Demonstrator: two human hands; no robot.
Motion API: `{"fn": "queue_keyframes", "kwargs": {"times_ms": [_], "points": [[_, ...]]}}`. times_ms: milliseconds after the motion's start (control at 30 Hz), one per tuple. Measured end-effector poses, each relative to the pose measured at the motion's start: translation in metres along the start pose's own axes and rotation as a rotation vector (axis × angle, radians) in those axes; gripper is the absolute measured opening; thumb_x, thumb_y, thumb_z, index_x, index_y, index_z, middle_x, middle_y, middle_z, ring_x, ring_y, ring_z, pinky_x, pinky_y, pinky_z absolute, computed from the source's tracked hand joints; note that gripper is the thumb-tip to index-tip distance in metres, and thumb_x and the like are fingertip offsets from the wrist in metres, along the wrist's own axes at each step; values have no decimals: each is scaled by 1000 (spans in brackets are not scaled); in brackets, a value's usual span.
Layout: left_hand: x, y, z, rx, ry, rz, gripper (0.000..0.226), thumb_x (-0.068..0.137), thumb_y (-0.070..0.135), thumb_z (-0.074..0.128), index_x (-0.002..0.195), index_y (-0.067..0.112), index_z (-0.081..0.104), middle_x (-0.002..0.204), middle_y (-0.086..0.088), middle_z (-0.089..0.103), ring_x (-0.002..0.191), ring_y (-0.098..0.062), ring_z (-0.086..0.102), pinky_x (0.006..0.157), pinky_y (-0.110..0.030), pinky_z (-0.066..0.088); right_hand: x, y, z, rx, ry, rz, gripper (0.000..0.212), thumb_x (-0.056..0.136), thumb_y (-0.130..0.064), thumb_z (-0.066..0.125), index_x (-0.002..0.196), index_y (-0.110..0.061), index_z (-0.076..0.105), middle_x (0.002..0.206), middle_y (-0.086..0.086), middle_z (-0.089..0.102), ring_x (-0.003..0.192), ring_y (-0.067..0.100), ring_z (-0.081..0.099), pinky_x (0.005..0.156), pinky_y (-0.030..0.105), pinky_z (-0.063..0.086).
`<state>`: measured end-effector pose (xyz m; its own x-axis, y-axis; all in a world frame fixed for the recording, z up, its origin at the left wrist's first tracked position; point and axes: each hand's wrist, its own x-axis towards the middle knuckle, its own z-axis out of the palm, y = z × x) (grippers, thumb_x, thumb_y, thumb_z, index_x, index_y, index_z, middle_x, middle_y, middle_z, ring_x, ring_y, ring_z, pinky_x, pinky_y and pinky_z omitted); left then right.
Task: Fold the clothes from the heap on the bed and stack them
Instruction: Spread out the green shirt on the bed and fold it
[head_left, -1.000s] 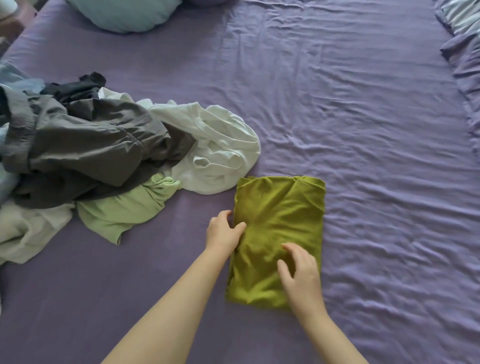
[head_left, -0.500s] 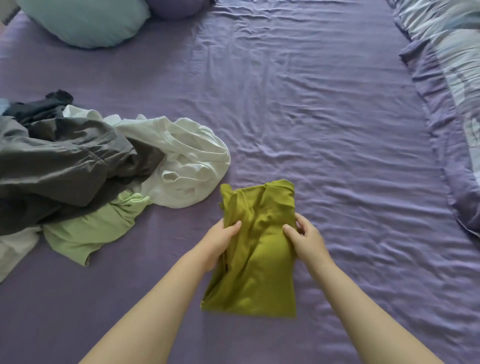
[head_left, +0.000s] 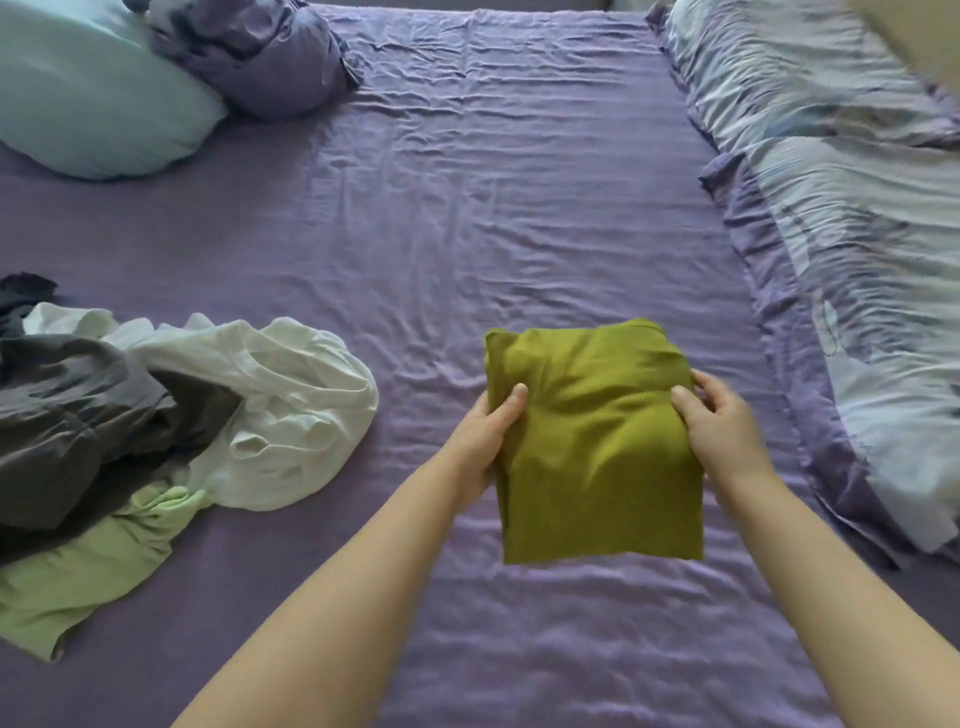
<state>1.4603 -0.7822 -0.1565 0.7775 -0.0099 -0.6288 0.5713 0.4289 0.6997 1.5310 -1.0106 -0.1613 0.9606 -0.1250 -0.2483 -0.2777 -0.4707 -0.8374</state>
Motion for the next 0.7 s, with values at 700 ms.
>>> {"fn": "queue_keyframes", "kwargs": {"times_ms": [700], "points": [[1, -103, 15, 703, 311, -212, 58, 84, 23, 66, 136, 17, 40, 125, -7, 53, 101, -28, 61, 60, -37, 58, -50, 64, 4, -821, -59, 30, 59, 83, -10, 59, 140, -15, 41, 139, 13, 40, 122, 34, 43, 98, 40, 36]]}}
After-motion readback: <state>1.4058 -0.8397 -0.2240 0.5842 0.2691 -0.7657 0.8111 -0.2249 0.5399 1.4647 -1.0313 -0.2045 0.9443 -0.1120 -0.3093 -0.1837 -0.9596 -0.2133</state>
